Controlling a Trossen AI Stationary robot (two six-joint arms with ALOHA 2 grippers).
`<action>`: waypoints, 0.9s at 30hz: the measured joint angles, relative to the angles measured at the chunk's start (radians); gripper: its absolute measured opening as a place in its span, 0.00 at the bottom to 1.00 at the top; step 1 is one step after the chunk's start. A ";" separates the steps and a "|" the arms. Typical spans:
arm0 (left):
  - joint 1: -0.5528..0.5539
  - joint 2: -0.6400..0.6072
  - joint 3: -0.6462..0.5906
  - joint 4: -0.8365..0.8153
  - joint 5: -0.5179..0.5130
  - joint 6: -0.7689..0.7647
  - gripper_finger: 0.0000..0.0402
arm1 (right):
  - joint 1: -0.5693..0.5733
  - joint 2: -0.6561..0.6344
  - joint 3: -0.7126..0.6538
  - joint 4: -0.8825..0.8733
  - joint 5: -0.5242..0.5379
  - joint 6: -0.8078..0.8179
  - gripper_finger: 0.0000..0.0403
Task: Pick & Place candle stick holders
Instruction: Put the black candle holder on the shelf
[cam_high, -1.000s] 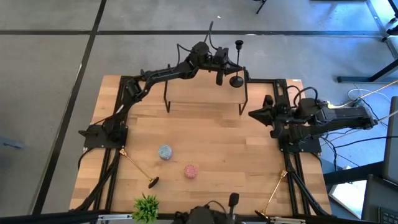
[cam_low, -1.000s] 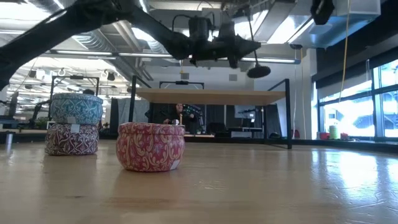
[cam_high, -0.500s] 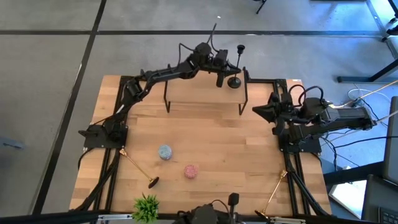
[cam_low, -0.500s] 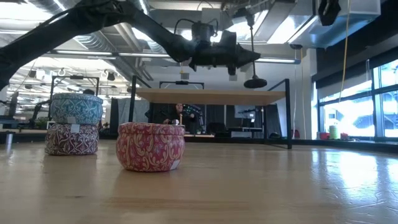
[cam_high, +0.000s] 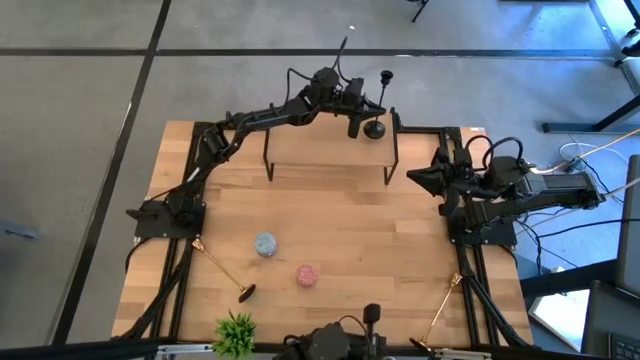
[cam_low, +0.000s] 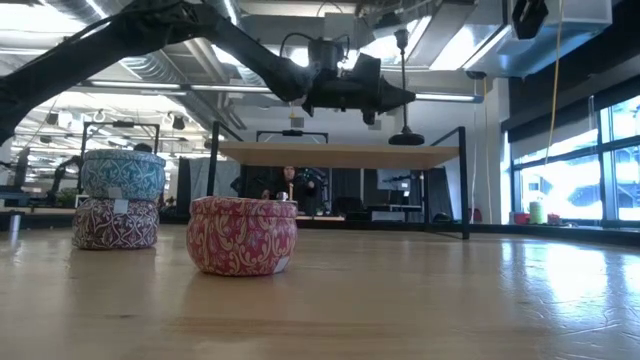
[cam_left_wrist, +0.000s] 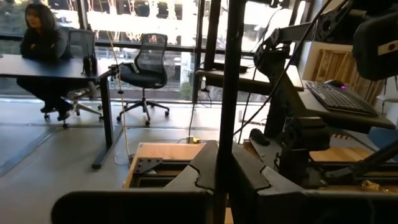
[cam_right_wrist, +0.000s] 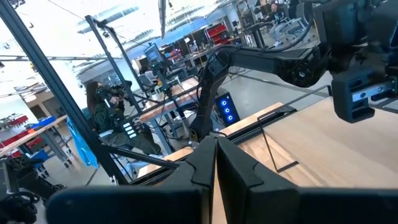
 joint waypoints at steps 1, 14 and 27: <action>0.000 0.001 0.000 -0.005 0.000 0.000 0.03 | 0.000 0.000 0.000 0.000 0.000 0.000 0.04; -0.002 0.001 0.000 -0.050 -0.001 0.015 0.03 | 0.000 0.000 0.000 0.000 -0.001 0.000 0.04; -0.023 0.001 0.000 -0.097 0.001 0.050 0.04 | 0.000 0.001 0.000 -0.001 -0.003 -0.001 0.04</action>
